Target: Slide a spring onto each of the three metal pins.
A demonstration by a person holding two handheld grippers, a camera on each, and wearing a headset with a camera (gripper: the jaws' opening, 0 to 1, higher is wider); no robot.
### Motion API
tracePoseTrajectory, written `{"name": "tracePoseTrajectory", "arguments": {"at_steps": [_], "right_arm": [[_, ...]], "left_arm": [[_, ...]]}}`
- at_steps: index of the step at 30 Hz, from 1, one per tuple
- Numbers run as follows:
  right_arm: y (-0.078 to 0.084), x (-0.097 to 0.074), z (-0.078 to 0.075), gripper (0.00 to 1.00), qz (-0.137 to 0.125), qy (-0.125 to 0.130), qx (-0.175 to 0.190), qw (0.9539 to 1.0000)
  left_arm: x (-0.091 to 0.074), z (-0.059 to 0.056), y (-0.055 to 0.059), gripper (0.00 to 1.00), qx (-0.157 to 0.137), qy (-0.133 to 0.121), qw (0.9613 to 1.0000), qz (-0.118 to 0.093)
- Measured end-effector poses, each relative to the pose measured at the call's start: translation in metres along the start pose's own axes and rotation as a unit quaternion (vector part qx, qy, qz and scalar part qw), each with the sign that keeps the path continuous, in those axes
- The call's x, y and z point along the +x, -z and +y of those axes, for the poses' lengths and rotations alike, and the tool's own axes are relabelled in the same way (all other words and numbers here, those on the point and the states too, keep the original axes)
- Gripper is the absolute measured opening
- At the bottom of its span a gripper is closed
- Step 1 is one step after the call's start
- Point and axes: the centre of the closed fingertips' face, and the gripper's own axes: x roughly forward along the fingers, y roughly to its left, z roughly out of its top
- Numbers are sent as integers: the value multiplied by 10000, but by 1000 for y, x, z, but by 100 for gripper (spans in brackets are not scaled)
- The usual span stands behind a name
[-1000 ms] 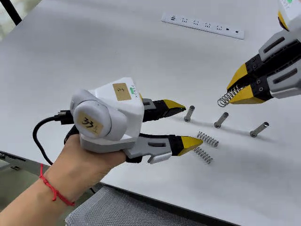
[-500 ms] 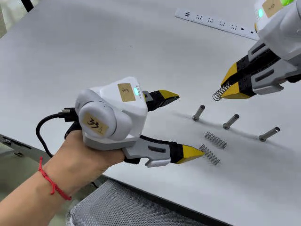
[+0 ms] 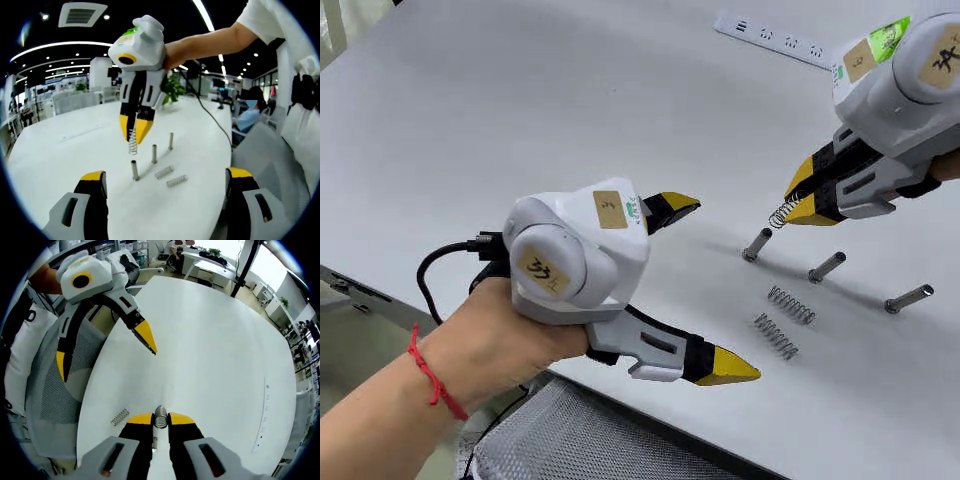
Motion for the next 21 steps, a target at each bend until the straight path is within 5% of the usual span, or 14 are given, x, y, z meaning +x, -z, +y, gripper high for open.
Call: {"name": "tracePoseTrajectory", "arguments": {"at_steps": [21], "right_arm": [[9, 16, -2, 12, 125, -94, 43, 9999]], "left_arm": [[2, 7, 2, 100, -159, -30, 9999, -15]]}}
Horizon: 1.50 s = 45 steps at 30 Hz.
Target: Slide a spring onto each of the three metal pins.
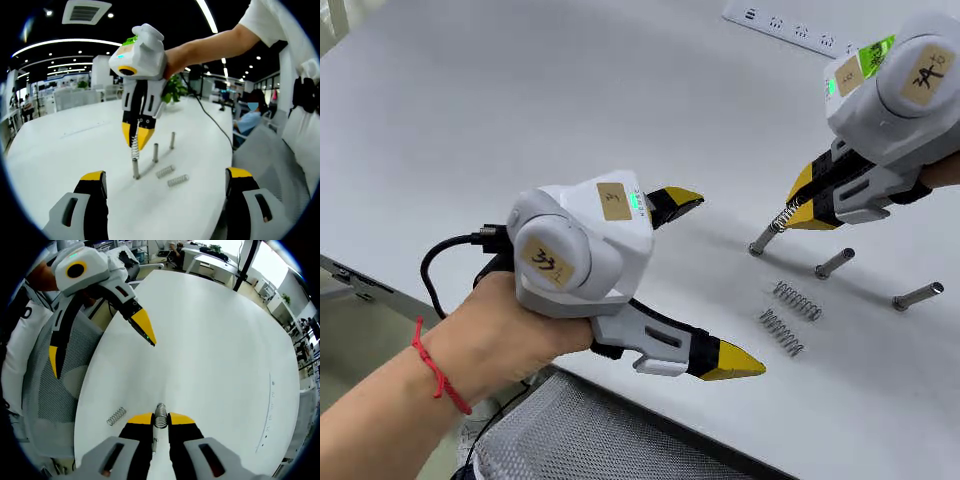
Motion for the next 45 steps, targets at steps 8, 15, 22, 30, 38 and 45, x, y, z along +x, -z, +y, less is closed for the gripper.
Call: {"name": "tracePoseTrajectory", "arguments": {"at_steps": [8, 15, 22, 30, 38, 45], "right_arm": [[0, 7, 0, 12, -3, -27, 27, 10000], [0, 11, 3, 12, 29, -46, -7, 10000], [1, 16, 5, 12, 37, -58, -8, 10000], [2, 24, 6, 12, 11, -72, -2, 10000], [4, 33, 6, 12, 39, -66, -57, 10000], [8, 41, 5, 12, 77, -80, -65, 9999]], "left_arm": [[0, -1, 2, 100, -29, 7, 10000, -11], [0, -3, 3, 100, -59, 24, 10000, -30], [1, -4, 4, 100, -71, 39, 10000, -37], [1, -4, 4, 100, -94, 52, 9999, -60], [1, -4, 4, 100, -104, 42, 9999, -47], [0, -3, 5, 100, -120, 34, 9999, -52]]}}
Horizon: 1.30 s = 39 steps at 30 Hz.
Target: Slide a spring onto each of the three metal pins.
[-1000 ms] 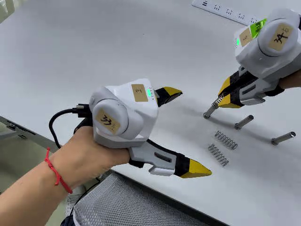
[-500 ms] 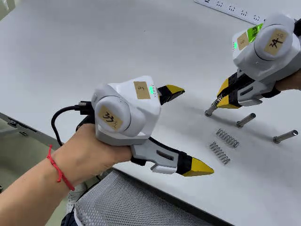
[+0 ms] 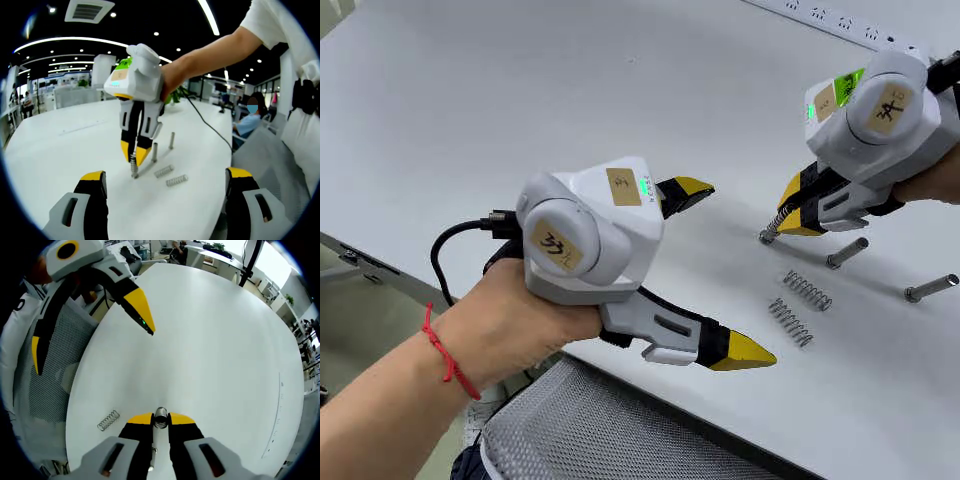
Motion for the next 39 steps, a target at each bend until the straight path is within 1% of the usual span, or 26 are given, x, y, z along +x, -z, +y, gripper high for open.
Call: {"name": "tracePoseTrajectory", "arguments": {"at_steps": [7, 11, 19, 27, 29, 33, 34, 39], "right_arm": [[3, 6, -1, 13, 35, -11, -8, 10000], [4, 9, -4, 13, 53, -6, 24, 10000], [3, 10, -3, 13, 25, -20, 49, 10000], [2, 10, -4, 14, -43, 26, 77, 10000], [0, 9, -3, 16, -101, 16, 109, 9999], [-2, 3, -5, 16, -152, 97, 97, 9998], [-4, 0, -5, 17, -216, 115, 134, 9996], [-6, -13, -7, 17, -348, 228, 190, 9990]], "left_arm": [[0, 0, -1, 100, -11, -5, 10000, -11], [0, -1, -2, 100, -24, -8, 10000, -10], [0, -2, -2, 100, -18, 16, 10000, -5], [1, -3, -3, 100, 17, 49, 10000, 17], [1, -3, -3, 100, 37, 57, 10000, 28], [1, -2, -3, 100, 67, 66, 9999, 51], [1, -2, -4, 100, 78, 70, 9999, 60], [1, -3, -5, 100, 124, 91, 9998, 92]]}}
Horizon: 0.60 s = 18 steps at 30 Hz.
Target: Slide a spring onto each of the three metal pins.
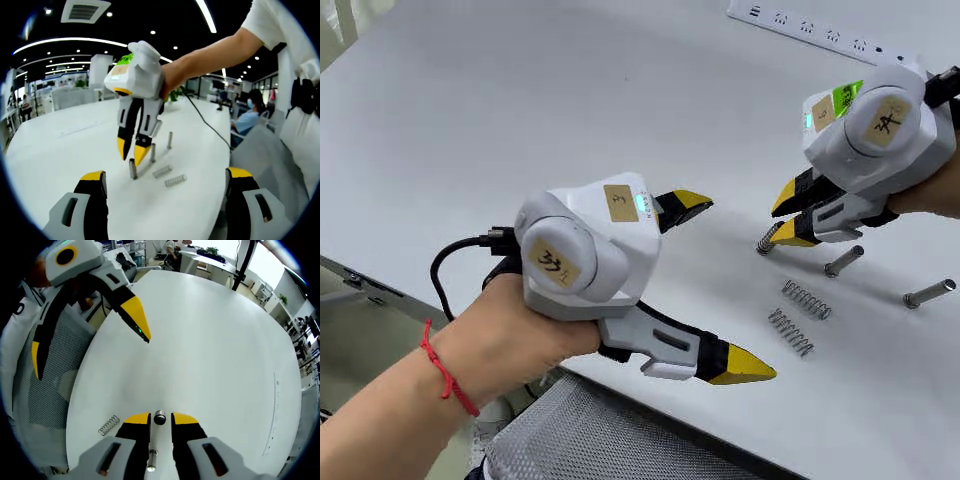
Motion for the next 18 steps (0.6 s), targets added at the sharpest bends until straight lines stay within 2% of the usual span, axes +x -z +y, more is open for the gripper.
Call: {"name": "tracePoseTrajectory", "arguments": {"at_steps": [11, 15, 18], "right_arm": [[-4, -33, 1, 23, -423, 328, 205, 9984], [-5, -49, 3, 25, -742, 440, 478, 9951], [1, -58, 3, 30, -842, 559, 553, 9933]], "left_arm": [[1, -2, -3, 100, 159, 89, 9998, 102], [0, -2, -2, 100, 215, 109, 9995, 181], [-1, -2, -2, 100, 250, 133, 9994, 216]]}}
